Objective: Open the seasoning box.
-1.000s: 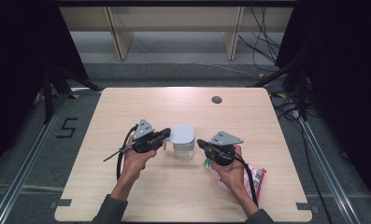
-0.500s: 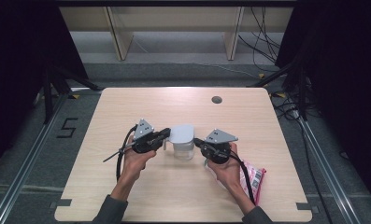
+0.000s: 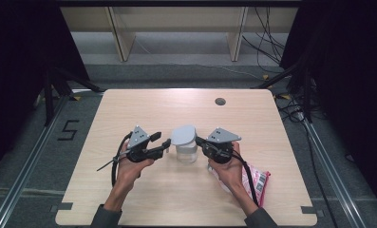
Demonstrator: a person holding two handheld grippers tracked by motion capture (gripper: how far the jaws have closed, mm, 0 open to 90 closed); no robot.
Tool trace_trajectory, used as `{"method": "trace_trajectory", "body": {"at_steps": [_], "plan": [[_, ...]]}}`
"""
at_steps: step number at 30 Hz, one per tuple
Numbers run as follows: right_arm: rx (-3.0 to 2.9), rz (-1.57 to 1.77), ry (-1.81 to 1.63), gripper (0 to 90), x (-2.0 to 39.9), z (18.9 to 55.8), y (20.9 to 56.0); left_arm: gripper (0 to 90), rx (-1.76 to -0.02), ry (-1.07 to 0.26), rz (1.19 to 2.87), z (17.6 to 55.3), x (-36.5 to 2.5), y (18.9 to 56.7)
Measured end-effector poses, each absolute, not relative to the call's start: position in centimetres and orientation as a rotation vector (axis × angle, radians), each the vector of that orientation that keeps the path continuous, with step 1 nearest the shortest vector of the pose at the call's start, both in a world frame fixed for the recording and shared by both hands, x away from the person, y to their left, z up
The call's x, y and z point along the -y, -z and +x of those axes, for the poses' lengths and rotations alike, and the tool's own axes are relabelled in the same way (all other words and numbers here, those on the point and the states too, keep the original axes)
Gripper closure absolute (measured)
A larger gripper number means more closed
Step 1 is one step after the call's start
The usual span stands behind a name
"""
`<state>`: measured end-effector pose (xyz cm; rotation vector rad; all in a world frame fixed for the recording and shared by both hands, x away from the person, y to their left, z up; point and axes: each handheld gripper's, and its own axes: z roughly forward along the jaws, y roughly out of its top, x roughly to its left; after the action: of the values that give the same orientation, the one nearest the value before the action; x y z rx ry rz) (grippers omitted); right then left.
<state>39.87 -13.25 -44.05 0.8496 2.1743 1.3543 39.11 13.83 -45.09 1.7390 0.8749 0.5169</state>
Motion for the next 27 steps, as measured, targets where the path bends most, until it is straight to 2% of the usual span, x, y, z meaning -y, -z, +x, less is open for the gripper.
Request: {"method": "trace_trajectory", "body": {"at_steps": [4,11,15,27], "plan": [[-2.185,0.832,-1.368,90.0,13.1,39.8,43.8,36.5,-0.876,-0.516,1.78,38.7,-13.9,45.6],[-2.177,0.828,-1.376,90.0,13.0,39.8,43.4,30.3,-0.908,-0.505,1.816,38.2,-13.7,46.7],[-2.168,0.826,-1.378,90.0,12.8,39.9,43.5,28.7,-0.894,-0.536,1.843,37.5,-13.7,46.7],[-2.165,0.796,-1.399,90.0,11.7,39.9,43.2,27.6,-0.927,-0.515,1.83,36.4,-14.6,47.5]]}}
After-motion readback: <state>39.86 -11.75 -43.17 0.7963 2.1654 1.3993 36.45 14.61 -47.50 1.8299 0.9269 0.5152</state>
